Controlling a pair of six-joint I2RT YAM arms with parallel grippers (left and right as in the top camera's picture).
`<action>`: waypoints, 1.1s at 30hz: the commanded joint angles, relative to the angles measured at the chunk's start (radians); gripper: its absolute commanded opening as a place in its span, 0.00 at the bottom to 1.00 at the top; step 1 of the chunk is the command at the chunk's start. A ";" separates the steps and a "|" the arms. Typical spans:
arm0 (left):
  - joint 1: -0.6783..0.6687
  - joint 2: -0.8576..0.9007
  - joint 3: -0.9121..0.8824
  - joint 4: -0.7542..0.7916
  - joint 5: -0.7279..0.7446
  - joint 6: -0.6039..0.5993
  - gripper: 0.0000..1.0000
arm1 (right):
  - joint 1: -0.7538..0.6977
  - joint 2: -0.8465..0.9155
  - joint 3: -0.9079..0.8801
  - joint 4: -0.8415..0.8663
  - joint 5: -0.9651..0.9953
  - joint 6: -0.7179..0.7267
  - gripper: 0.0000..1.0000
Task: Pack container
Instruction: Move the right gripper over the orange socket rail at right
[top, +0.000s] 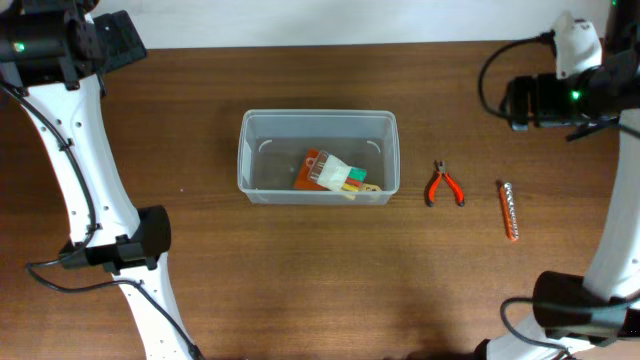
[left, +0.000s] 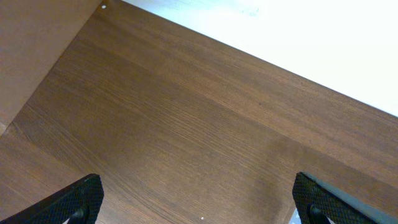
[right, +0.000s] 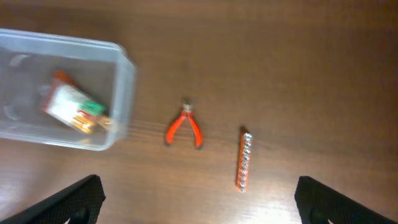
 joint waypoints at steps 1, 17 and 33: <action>0.006 -0.028 0.001 0.000 -0.017 0.012 0.99 | -0.091 0.027 -0.169 0.055 0.005 -0.049 0.99; 0.006 -0.028 0.001 0.000 -0.017 0.012 0.99 | -0.141 0.064 -0.734 0.385 0.209 -0.053 0.99; 0.006 -0.028 0.001 0.000 -0.017 0.012 0.99 | -0.190 0.208 -0.909 0.494 0.160 -0.154 0.98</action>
